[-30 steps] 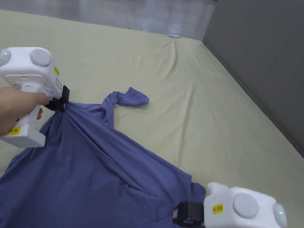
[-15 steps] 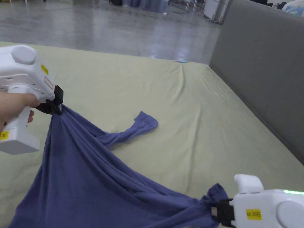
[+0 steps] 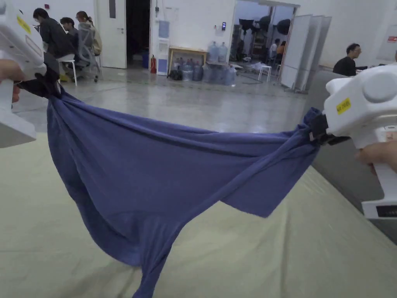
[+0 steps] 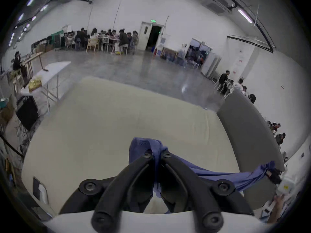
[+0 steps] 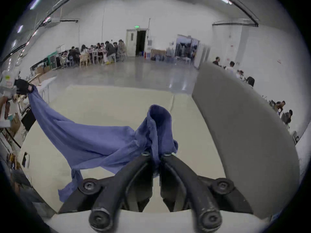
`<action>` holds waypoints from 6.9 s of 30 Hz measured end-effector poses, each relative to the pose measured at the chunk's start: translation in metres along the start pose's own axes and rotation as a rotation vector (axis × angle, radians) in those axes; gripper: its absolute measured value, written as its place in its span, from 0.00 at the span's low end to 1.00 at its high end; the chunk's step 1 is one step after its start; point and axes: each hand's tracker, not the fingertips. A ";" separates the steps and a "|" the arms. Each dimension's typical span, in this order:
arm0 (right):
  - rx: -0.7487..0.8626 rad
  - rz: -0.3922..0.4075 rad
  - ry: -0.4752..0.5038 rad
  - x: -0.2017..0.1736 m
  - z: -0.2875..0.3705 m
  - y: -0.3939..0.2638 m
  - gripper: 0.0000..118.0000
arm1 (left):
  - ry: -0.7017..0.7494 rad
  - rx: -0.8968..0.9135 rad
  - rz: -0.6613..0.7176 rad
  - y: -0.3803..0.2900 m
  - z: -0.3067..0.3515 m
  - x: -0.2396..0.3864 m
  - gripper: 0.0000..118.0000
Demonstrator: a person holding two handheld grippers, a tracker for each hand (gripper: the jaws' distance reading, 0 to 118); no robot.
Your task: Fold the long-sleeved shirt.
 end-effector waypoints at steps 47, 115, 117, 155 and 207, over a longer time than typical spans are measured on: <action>-0.281 0.142 0.185 -0.024 -0.040 -0.376 0.02 | 0.048 -0.435 -0.122 -0.374 -0.019 -0.096 0.00; -0.306 -0.138 0.514 -0.103 -0.002 -0.443 0.00 | 0.249 -0.528 -0.048 -0.309 -0.320 -0.069 0.69; -0.314 -0.136 0.511 -0.104 -0.003 -0.444 0.00 | 0.253 -0.495 -0.041 -0.303 -0.308 -0.062 0.16; -0.365 -0.229 0.474 -0.100 -0.011 -0.452 0.00 | 0.009 -0.825 -0.230 -0.503 -0.002 -0.115 0.62; -0.760 -0.347 0.070 -0.083 -0.216 -0.360 0.73 | 0.009 -0.602 -0.273 -0.410 -0.156 -0.020 0.00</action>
